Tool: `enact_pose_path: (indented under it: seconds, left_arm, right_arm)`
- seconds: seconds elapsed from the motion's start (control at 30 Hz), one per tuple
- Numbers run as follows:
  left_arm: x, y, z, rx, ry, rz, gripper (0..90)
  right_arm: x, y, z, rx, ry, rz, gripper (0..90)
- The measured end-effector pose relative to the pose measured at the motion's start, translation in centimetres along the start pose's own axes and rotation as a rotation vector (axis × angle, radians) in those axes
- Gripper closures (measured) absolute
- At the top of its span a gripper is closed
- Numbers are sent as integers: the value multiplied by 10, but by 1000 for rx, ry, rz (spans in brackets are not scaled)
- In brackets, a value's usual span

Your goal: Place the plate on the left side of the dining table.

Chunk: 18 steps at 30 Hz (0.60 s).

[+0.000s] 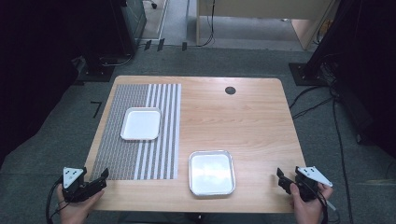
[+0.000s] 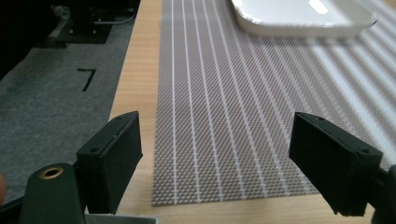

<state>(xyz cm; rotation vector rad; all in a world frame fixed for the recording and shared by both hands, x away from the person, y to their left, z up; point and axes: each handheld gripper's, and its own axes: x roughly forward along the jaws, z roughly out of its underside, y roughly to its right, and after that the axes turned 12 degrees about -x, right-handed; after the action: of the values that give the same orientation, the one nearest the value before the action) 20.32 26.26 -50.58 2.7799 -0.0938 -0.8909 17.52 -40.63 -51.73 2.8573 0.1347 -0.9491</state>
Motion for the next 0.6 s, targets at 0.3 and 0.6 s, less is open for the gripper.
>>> enact_pose_path:
  seconds: [0.3,0.6]
  left_arm:
    - [13,-6,3,7,-64,-41,173]
    - [16,-3,5,30,-95,-63,169]
  right_arm:
    - [5,8,8,-6,-62,24,265]
    - [6,6,9,-8,-66,46,205]
